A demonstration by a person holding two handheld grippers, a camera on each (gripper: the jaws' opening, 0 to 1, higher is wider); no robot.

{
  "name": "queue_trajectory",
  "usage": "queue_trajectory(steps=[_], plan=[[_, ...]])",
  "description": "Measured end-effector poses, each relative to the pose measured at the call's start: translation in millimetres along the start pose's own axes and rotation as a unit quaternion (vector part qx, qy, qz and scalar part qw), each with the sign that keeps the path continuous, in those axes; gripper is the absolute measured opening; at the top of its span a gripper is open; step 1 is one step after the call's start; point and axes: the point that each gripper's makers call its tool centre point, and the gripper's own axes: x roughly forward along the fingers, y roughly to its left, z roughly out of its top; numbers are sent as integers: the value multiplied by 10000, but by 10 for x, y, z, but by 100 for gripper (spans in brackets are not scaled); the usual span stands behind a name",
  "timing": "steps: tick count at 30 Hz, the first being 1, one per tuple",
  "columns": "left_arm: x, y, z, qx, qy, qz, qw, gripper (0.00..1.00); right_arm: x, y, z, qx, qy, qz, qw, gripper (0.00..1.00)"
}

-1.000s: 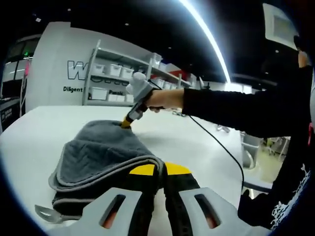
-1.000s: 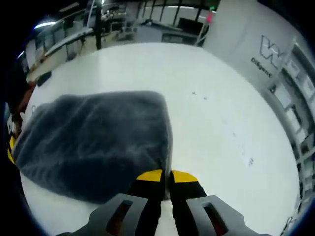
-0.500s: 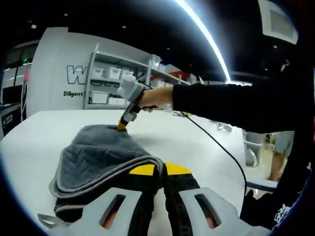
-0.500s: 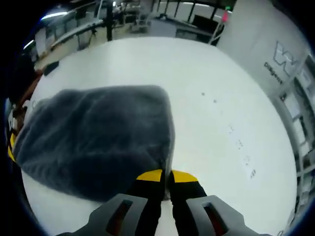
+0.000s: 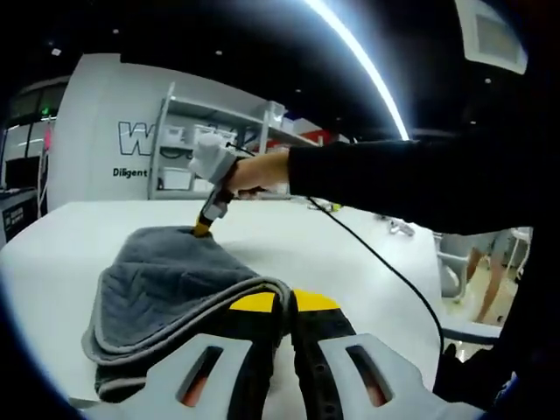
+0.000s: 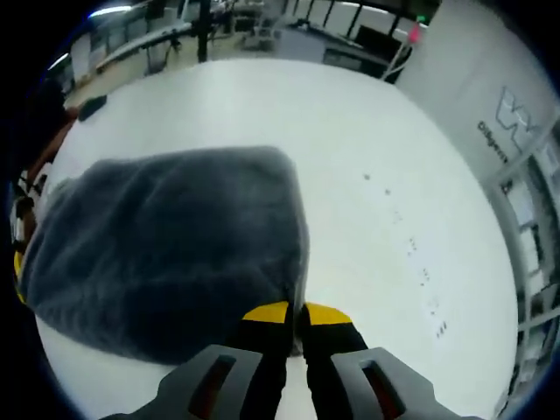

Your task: Open the folded towel by lifting each exposed corner and separating the folded layers until the towel lies flat within the target outline without major curled edges

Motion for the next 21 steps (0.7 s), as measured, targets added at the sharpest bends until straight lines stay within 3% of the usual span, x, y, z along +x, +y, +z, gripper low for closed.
queue_trajectory(steps=[11, 13, 21], plan=[[30, -13, 8, 65, -34, 21, 10000, 4, 56, -41, 121, -383, 181, 81, 9991, 1], [200, -168, -17, 90, -37, 20, 10000, 4, 57, -26, 136, -451, 198, 90, 9987, 1], [287, -178, 2, 83, -69, 56, 9999, 4, 89, 8, 198, -578, 218, 131, 9980, 1]])
